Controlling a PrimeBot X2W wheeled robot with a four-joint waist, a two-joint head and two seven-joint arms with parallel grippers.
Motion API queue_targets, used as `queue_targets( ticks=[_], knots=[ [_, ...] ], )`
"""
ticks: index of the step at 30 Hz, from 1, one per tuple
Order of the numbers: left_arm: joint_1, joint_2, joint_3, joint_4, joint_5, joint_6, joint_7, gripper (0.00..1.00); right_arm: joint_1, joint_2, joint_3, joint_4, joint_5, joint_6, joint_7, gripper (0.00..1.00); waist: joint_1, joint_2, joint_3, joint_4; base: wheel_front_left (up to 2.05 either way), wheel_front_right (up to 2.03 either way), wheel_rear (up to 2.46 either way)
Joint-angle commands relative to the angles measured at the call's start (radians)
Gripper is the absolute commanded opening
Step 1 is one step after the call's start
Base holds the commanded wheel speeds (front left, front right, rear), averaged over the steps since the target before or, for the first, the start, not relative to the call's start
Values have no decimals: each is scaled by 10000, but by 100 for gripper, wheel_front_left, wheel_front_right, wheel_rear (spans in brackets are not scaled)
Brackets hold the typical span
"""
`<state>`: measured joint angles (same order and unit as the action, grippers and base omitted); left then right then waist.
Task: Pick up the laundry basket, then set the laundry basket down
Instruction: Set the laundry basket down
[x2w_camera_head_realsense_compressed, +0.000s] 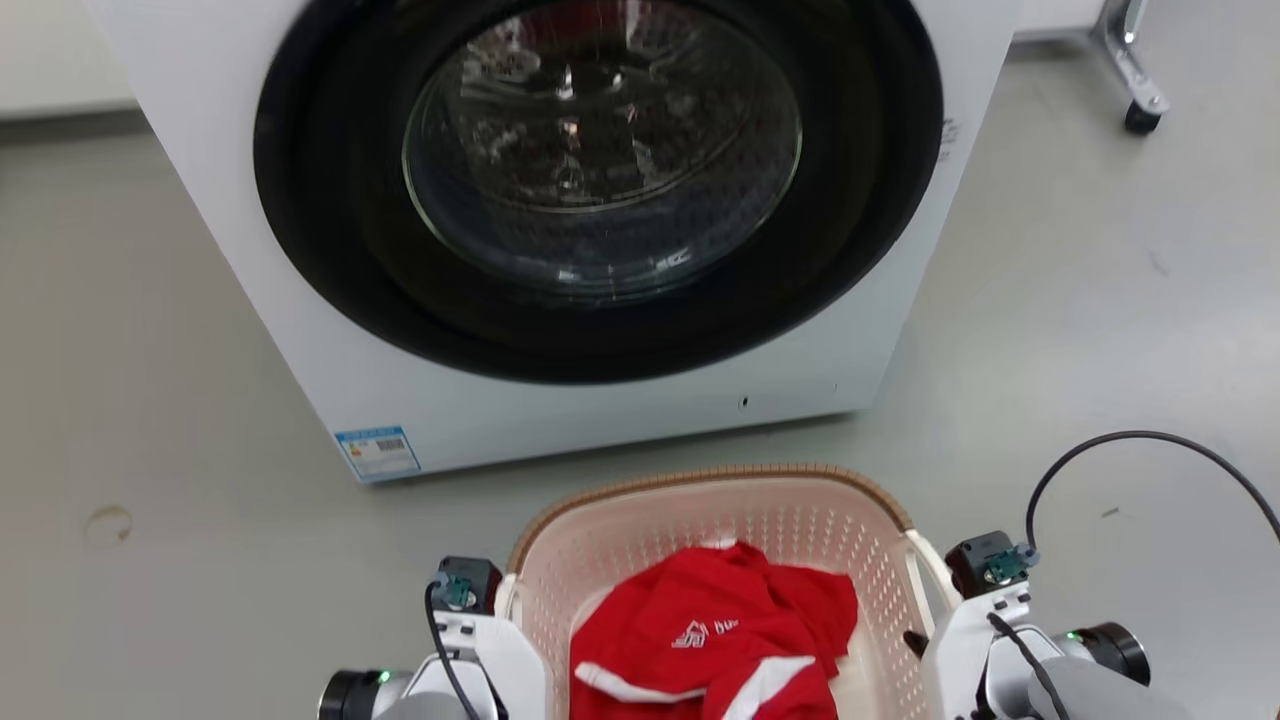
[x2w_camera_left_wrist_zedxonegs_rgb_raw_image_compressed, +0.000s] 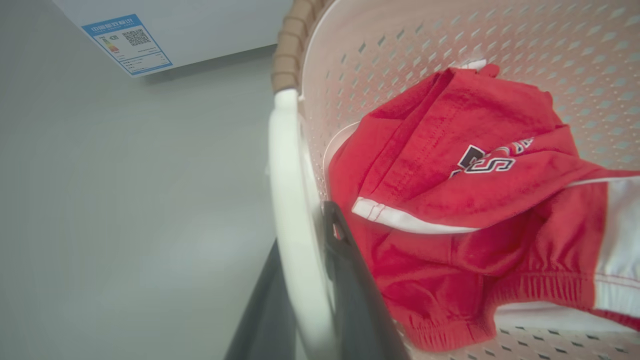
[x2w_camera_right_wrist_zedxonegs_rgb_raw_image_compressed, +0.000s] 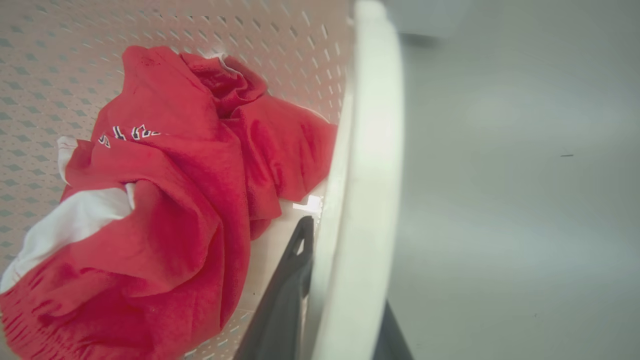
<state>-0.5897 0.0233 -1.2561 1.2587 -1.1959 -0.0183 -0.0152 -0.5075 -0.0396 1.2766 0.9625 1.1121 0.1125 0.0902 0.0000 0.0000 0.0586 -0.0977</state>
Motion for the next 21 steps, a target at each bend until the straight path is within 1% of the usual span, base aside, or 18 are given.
queue_targets(
  ticks=[1, 3, 6, 14, 17, 21],
  knots=[
    [-724, 269, 56, -30, 232, 163, -319, 0, -293, -107, 36, -91, -261, 182, -364, 0, 0, 0, 694, 116, 0, 0, 0],
    [-976, 269, 60, -116, 307, 349, -608, 0, -452, -106, 36, 3, -392, 182, -768, 0, 0, 0, 1249, 182, 0, 0, 0],
    [-1377, 269, 127, -207, 362, 747, -1160, 0, -692, -155, 36, 98, -648, 182, -1306, 0, 0, 0, 2121, 267, 0, 0, 0],
    [-2426, 269, 136, -660, 564, 1819, -1962, 0, -1567, -659, 36, 54, -1231, 182, -2833, 0, 0, 0, 4416, 580, 0, 0, 0],
    [-2782, 269, 125, -928, 669, 2207, -2183, 0, -1951, -879, 36, 82, -1373, 182, -3239, 0, 0, 0, 5135, 696, 0, 0, 0],
    [-3223, 269, 157, -1232, 789, 2624, -2367, 0, -2404, -1161, 36, 79, -1451, 182, -3457, 0, 0, 0, 5998, 822, 0, 0, 0]
  ],
)
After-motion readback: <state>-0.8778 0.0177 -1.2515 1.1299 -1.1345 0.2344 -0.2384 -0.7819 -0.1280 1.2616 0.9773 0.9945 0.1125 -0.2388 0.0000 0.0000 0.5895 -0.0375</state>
